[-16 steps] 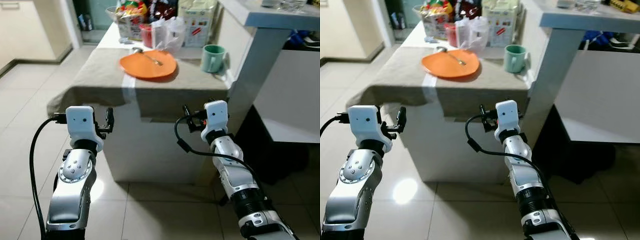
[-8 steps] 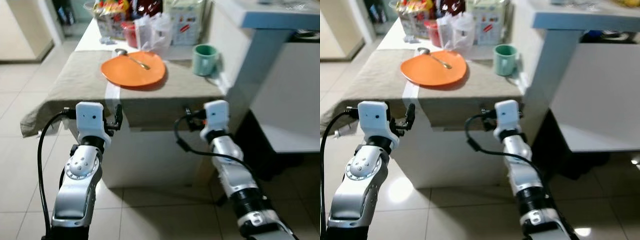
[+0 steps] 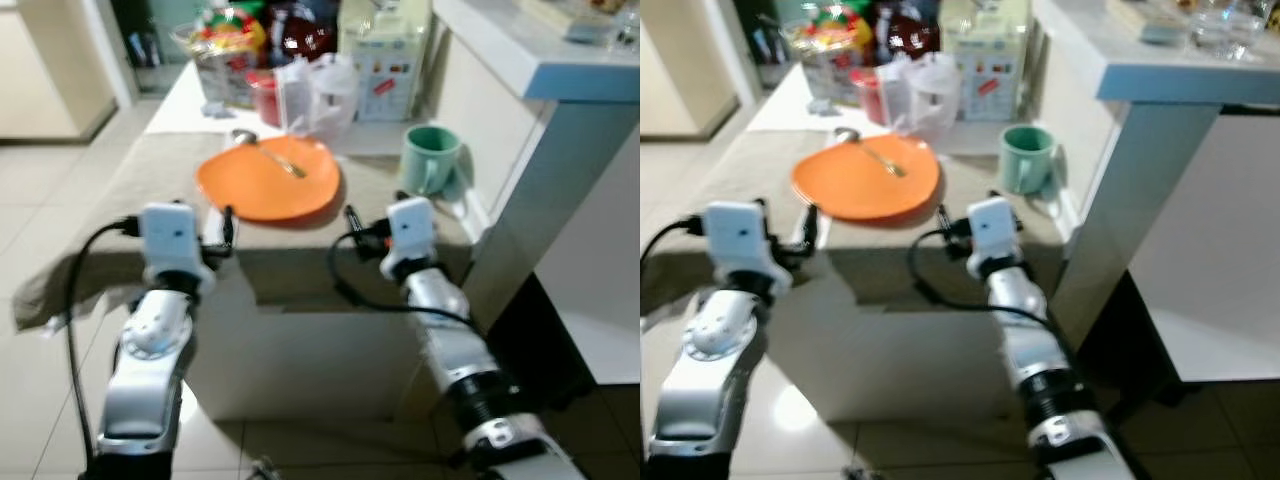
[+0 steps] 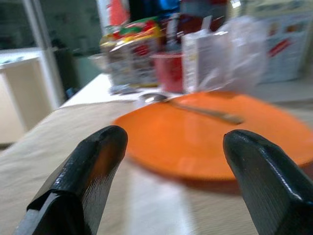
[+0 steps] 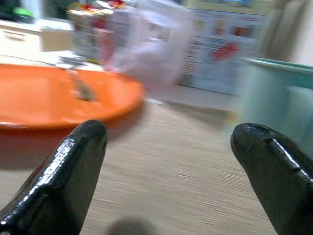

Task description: Setting the table

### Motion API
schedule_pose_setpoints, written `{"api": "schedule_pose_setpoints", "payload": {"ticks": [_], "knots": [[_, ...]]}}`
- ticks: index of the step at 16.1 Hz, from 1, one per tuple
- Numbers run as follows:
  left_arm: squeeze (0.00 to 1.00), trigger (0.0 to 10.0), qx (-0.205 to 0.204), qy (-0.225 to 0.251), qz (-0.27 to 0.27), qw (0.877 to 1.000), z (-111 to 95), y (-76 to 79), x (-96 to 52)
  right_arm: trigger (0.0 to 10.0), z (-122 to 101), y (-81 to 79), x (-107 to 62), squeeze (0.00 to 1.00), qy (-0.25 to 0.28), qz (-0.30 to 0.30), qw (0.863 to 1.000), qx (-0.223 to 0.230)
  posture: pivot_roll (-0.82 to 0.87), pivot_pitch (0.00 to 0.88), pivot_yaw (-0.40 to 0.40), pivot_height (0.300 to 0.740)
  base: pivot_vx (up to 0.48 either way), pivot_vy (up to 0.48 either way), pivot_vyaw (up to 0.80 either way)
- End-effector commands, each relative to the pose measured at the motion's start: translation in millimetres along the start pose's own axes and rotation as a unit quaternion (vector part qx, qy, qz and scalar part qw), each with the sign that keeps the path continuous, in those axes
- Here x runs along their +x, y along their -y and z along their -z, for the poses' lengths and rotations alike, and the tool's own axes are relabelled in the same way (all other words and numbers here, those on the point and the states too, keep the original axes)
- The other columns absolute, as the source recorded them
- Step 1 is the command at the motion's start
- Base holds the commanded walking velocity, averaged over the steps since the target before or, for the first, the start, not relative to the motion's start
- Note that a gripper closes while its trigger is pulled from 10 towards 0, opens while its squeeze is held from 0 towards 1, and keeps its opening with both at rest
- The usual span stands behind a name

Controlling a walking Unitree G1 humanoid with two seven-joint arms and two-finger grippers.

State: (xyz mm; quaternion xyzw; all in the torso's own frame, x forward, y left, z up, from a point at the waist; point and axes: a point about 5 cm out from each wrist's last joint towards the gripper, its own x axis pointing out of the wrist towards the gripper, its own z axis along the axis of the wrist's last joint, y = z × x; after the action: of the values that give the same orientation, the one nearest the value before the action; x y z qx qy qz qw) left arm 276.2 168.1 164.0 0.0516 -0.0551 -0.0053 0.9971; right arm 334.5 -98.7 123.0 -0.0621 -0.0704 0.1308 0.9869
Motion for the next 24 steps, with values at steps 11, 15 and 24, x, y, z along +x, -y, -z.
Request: {"api": "schedule_pose_setpoints", "payload": {"ticks": [11,15,24], "knots": [[0.0,10.0,0.009,0.005,-0.012,1.0,-6,-5.3,3.5,10.0,-4,2.0,0.2,0.0,0.016,0.006,1.0,0.0,0.0,0.0,0.012,0.74,0.036,0.0,0.0],[0.0,10.0,0.008,0.005,-0.013,1.0,-6,-5.1,3.1,10.0,-5,1.7,1.1,0.0,0.017,0.004,1.0,-0.001,0.0,0.001,0.013,0.74,0.48,0.0,0.0],[0.0,10.0,0.03,0.018,0.015,0.999,-11,4.5,2.8,10.0,-25,14.0,4.1,0.0,0.069,0.061,0.995,0.035,0.0,0.003,0.01,0.74,0.47,0.0,0.0]]}}
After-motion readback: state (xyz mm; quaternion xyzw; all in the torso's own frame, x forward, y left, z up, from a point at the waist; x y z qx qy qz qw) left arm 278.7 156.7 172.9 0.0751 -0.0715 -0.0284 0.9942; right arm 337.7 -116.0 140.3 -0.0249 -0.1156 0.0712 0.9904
